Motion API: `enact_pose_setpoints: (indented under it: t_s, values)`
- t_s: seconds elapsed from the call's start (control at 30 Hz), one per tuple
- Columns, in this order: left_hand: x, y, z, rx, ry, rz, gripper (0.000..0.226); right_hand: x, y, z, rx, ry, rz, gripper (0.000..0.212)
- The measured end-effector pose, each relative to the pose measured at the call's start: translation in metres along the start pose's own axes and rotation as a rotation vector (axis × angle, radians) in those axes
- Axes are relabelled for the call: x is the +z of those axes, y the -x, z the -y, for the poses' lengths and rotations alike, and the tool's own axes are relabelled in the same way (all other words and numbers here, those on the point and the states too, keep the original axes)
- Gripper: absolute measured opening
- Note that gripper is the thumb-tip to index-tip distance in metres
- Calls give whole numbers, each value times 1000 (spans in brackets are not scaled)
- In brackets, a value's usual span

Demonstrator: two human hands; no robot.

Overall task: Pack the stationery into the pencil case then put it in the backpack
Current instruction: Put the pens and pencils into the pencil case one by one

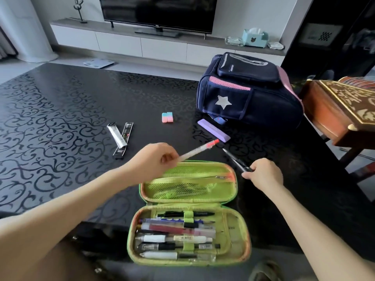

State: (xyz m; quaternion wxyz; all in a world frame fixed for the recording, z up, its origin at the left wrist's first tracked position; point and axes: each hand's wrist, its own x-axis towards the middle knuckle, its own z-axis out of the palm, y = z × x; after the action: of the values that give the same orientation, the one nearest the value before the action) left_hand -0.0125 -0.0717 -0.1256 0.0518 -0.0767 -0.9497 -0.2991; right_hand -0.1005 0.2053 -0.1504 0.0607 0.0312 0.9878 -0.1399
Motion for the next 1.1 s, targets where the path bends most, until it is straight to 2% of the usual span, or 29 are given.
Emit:
enact_pose_setpoints:
  t_s: [0.13,0.23,0.33,0.43,0.5,0.57,0.67,0.87,0.97,1.1]
  values:
    - [1,78,0,83,-75,92,8,6,5,-3,-34,14,-54,41]
    - [9,96,6,76,-86,99,12,1,15,-1,-91,21,-102,23]
    - [13,98,9,88,-106,84,14,-9,30,6,-201,-24,-196,21]
    - [13,101,9,106,-105,92,11,-24,59,24,-426,-81,-259,22]
    - [11,102,7,95,-51,120,17,-34,86,38,-595,-138,-201,19]
    - [8,103,8,58,-3,163,22,-38,115,51,-742,-170,-64,16]
    - [2,103,12,-54,116,197,22,-24,142,63,-884,-78,94,20]
    - [0,104,16,-160,279,179,26,11,151,77,-930,192,128,24]
    - [-2,106,13,-188,297,190,21,8,149,78,-932,116,165,23]
    - [-2,108,10,-200,289,188,19,-6,134,71,-838,-47,129,24]
